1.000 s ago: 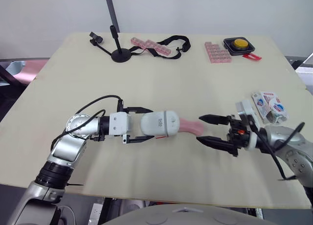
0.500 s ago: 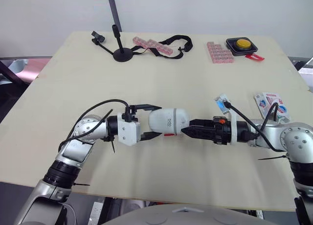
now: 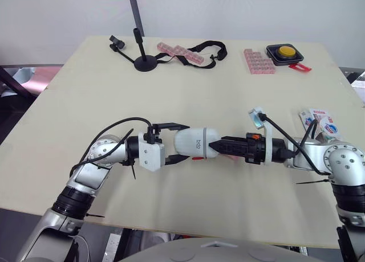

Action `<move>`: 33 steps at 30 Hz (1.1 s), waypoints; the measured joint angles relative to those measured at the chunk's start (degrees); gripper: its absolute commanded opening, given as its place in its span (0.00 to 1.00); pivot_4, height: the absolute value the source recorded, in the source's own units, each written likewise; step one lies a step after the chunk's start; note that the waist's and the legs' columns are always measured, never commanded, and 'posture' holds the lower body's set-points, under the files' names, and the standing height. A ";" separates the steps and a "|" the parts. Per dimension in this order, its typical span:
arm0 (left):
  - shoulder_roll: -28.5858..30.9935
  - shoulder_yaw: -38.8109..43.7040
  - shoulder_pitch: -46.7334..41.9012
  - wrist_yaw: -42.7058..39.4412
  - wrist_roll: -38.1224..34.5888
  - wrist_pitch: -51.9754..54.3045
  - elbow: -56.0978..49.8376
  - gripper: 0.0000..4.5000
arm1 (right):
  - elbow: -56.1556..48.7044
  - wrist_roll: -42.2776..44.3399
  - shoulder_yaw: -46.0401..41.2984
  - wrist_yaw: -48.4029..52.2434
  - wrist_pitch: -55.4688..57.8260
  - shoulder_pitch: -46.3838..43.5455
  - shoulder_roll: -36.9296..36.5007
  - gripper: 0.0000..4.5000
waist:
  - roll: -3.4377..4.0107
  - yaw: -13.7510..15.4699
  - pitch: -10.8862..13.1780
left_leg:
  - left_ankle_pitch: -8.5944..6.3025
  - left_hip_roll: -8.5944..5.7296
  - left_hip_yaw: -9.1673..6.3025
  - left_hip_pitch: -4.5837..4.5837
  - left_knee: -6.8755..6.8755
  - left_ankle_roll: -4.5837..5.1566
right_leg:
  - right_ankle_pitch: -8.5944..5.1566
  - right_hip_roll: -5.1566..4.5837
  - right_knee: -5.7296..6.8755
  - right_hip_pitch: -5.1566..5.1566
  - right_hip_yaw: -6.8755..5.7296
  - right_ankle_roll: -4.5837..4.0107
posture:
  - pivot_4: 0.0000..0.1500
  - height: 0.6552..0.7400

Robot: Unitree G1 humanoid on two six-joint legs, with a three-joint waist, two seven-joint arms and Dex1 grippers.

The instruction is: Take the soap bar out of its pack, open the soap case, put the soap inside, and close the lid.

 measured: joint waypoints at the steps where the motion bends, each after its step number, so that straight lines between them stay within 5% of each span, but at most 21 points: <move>1: -0.01 -0.16 -0.09 0.09 0.01 0.08 0.01 0.77 | 0.00 0.20 0.02 -0.16 -0.01 -0.09 0.19 0.68 | 0.00 0.00 0.00 | 0.00 0.00 0.00 0.00 0.00 0.00 | 0.00 0.00 0.00 0.00 0.00 0.00 | 1.00 0.98; 5: 0.24 -0.12 -0.38 0.56 0.04 0.65 0.50 0.77 | -0.15 1.00 0.00 -0.62 -0.03 -0.72 0.62 0.44 | 0.00 -0.02 0.00 | 0.00 0.01 0.00 -0.01 0.00 -0.01 | 0.00 0.01 0.01 -0.02 -0.01 0.00 | 1.00 0.98; 33: 0.74 -1.03 -0.24 1.41 -1.19 3.07 -1.27 0.77 | 5.16 8.93 -1.11 2.40 0.68 0.41 -5.86 0.44 | 0.00 0.31 0.00 | -0.01 -0.01 0.00 -0.06 0.00 -0.02 | 0.00 0.01 0.01 -0.04 -0.01 0.01 | 1.00 0.98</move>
